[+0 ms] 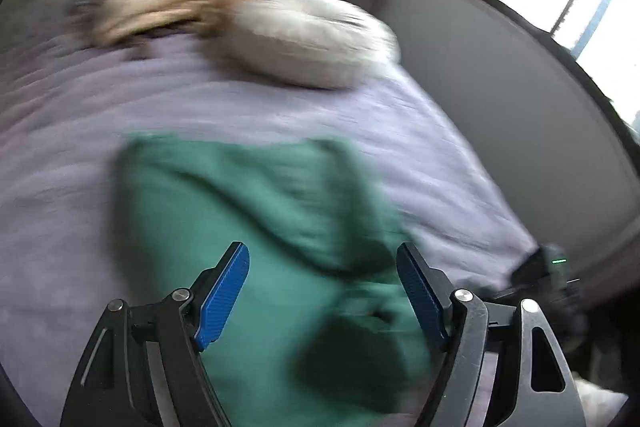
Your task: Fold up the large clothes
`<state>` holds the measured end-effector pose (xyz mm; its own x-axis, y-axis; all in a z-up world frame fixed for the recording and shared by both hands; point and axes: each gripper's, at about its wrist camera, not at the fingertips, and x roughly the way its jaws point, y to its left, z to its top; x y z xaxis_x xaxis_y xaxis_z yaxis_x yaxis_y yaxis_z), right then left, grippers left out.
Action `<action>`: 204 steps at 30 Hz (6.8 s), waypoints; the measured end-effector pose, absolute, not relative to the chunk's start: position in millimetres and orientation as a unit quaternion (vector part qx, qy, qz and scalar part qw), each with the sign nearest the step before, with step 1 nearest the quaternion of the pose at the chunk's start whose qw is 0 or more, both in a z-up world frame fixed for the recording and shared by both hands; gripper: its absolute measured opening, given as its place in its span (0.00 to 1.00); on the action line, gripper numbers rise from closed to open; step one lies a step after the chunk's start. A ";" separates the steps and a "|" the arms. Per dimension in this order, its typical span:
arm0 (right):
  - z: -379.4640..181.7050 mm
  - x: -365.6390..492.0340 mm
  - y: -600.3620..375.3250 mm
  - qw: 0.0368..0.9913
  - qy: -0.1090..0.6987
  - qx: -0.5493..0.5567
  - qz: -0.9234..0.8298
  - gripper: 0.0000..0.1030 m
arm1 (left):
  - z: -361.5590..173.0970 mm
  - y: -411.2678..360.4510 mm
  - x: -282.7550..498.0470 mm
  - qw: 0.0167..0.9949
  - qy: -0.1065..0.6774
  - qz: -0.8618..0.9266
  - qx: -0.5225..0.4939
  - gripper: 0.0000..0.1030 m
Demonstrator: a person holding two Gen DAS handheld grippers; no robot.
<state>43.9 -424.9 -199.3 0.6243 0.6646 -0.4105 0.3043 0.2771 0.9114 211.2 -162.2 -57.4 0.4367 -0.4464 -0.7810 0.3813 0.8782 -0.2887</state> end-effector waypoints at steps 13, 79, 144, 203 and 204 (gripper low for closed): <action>-168.7 172.3 -375.1 0.727 0.550 0.380 0.155 0.07 | -138.0 -81.6 232.7 0.838 0.534 -0.080 -0.079 0.75; -136.8 34.6 -397.3 0.753 0.597 0.276 0.019 0.00 | -147.3 -110.6 131.2 0.772 0.610 -0.181 -0.009 1.00; -169.7 181.4 -381.4 0.656 0.525 0.483 0.247 0.22 | -131.6 -106.4 186.7 0.719 0.602 -0.315 -0.144 0.45; -106.6 -55.5 -200.9 0.698 0.688 0.158 0.121 0.19 | -135.2 77.9 -12.1 0.734 0.651 -0.192 0.009 0.86; -111.6 -60.6 -204.0 0.692 0.695 0.156 0.115 0.19 | -135.9 80.5 -12.3 0.733 0.653 -0.189 0.000 0.86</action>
<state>-60.6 -204.0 -111.6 0.0078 0.3763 -0.9265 0.0582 0.9247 0.3761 -12.3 80.5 -135.9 0.0742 -0.2783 -0.9576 0.2771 0.9282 -0.2483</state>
